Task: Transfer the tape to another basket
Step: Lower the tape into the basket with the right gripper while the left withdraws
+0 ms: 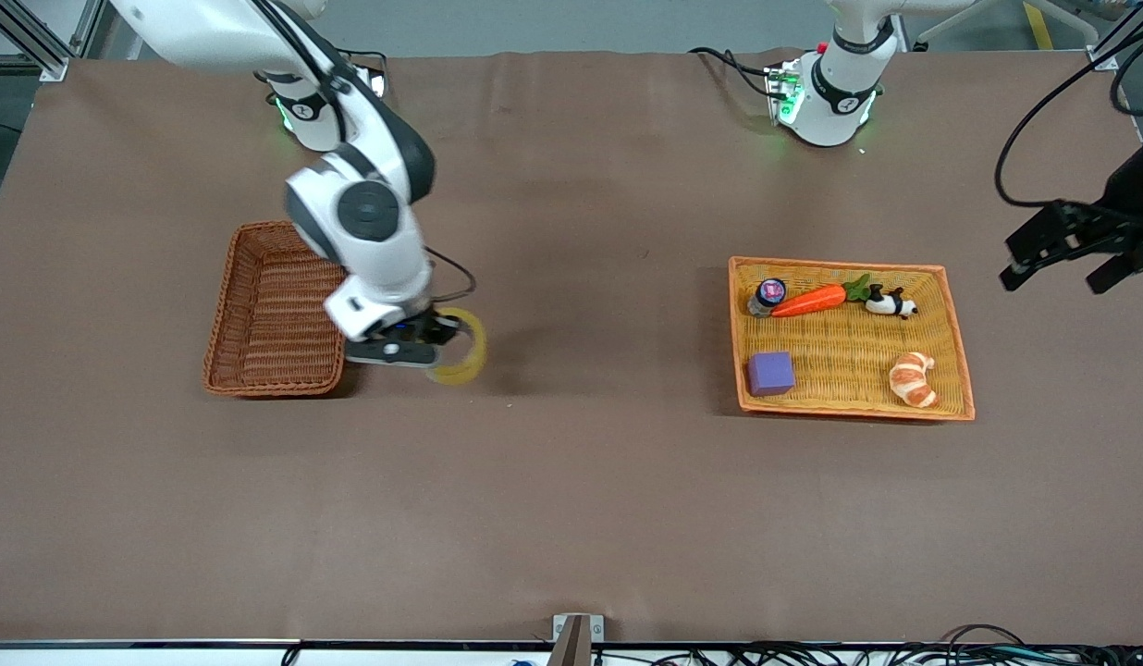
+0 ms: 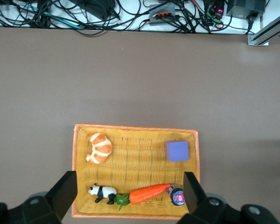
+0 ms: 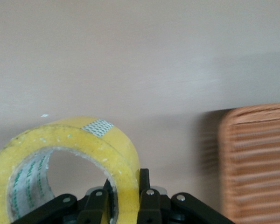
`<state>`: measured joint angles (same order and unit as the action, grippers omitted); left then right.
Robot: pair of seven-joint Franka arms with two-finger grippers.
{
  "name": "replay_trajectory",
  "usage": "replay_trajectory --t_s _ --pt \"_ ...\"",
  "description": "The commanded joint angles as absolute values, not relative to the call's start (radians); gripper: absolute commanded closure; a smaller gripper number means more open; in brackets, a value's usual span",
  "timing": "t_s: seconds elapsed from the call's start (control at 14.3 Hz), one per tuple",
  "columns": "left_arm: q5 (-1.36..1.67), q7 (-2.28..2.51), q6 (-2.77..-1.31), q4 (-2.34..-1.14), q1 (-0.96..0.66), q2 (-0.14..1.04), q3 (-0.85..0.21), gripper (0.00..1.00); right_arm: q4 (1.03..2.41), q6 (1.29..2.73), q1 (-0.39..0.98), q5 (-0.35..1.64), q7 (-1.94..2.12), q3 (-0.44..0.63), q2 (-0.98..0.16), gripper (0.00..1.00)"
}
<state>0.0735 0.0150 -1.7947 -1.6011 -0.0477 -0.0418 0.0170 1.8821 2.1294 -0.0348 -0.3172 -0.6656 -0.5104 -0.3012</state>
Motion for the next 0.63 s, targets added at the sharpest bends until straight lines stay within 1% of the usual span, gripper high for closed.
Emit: replay_trajectory --t_s 0.0,0.14,0.21,0.35,0.42,0.56 --pt "0.086 0.008 -1.801 -1.675 -0.023 -0.086 0.017 0.00 1.985 2.094 -0.043 -0.169 -0.353 -0.343 -0.109 1.00" --pt "0.074 0.005 -1.810 -1.722 -0.018 -0.112 0.017 0.00 2.026 2.057 -0.038 -0.123 -0.205 -0.249 -0.040 1.00" --pt "0.046 0.005 -1.812 -1.735 -0.018 -0.115 0.012 0.00 2.073 2.059 -0.038 -0.123 -0.143 -0.206 0.001 1.00" --pt "0.025 0.008 -1.810 -1.733 -0.020 -0.101 0.009 0.00 2.172 2.081 -0.037 -0.121 -0.034 -0.114 0.070 1.00" --pt "0.022 0.008 -1.806 -1.730 -0.020 -0.088 0.005 0.00 2.216 2.092 -0.037 -0.121 0.010 -0.086 0.099 1.00" --pt "0.021 0.003 -1.801 -1.695 -0.020 -0.049 -0.006 0.00 2.270 2.118 -0.035 -0.120 0.055 -0.029 0.107 1.00"
